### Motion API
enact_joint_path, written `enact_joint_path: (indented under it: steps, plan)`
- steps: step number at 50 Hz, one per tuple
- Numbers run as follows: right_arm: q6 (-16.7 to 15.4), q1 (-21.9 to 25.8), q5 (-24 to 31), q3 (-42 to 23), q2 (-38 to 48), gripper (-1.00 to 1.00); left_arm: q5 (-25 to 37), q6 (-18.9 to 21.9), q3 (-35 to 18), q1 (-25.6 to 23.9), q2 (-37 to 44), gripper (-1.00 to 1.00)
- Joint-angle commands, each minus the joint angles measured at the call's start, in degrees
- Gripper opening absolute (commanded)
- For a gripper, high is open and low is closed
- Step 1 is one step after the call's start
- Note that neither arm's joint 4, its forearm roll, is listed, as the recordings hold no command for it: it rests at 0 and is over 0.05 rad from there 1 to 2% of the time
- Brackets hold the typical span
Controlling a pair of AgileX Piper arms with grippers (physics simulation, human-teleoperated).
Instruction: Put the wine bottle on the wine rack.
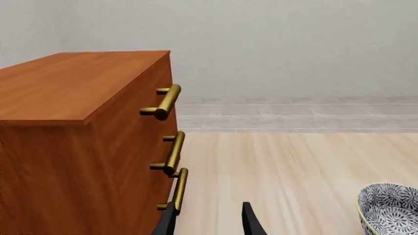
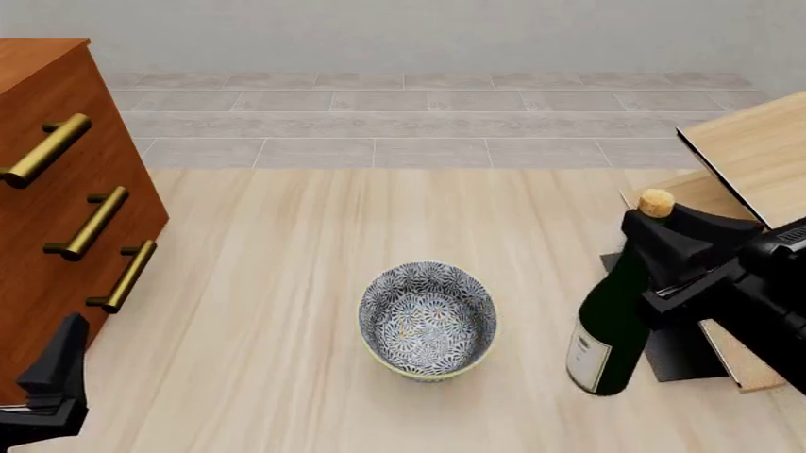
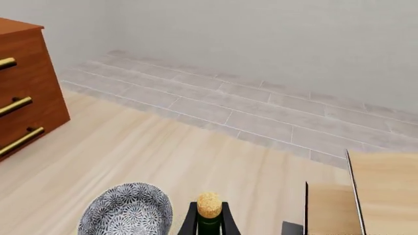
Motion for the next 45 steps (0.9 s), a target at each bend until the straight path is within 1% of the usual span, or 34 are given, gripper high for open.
enact_joint_path:
  steps: [1, 9, 11, 14, 19, 22, 25, 29, 35, 36, 38, 45]
  plan:
    - [0.91, -2.63, -0.14, -2.25, 1.04, -1.00, -0.81, -0.07, 0.00, 0.29, 0.43, 1.00]
    - [0.49, -4.27, -0.13, -3.62, 2.29, -1.00, -1.64, -0.02, -0.04, 0.14, 0.97, 1.00]
    - [-0.10, -4.71, 0.16, -4.29, 2.47, -1.00, -2.11, 0.16, -0.04, 0.06, 1.40, 1.00]
    - [-0.05, -4.68, 0.43, -5.17, 2.93, -1.00, -2.43, 0.12, -0.04, -0.02, 1.67, 1.00]
    - [0.17, -6.07, 0.94, -6.97, 3.82, -1.00, -1.89, 0.07, -0.02, -0.20, 1.08, 1.00]
    - [0.65, -6.25, 1.79, -8.48, 4.09, -1.00, -1.35, 0.51, -0.01, -0.39, 0.45, 1.00]
    - [-0.01, -5.96, 1.93, -9.06, 4.81, -1.00, -1.75, 0.49, -0.01, -0.57, 0.86, 1.00]
    - [-0.01, -6.07, 2.11, -9.50, 5.28, -1.00, -2.11, 0.58, -0.01, -0.59, 1.11, 1.00]
    - [0.49, -6.14, 3.31, -10.76, 4.66, -1.00, -2.27, 0.67, -0.01, -0.53, 1.24, 1.00]
    - [2.65, -6.45, 3.79, -11.31, 4.19, -1.00, -2.23, 0.62, -0.01, -0.56, 1.23, 1.00]
    - [1.80, -6.66, 4.53, -12.11, 4.11, -1.00, -2.18, 0.48, -0.01, -0.54, 1.20, 1.00]
    - [1.80, -7.81, 6.59, -14.37, 3.50, -1.00, -2.48, 0.40, 0.00, -0.59, 1.49, 1.00]
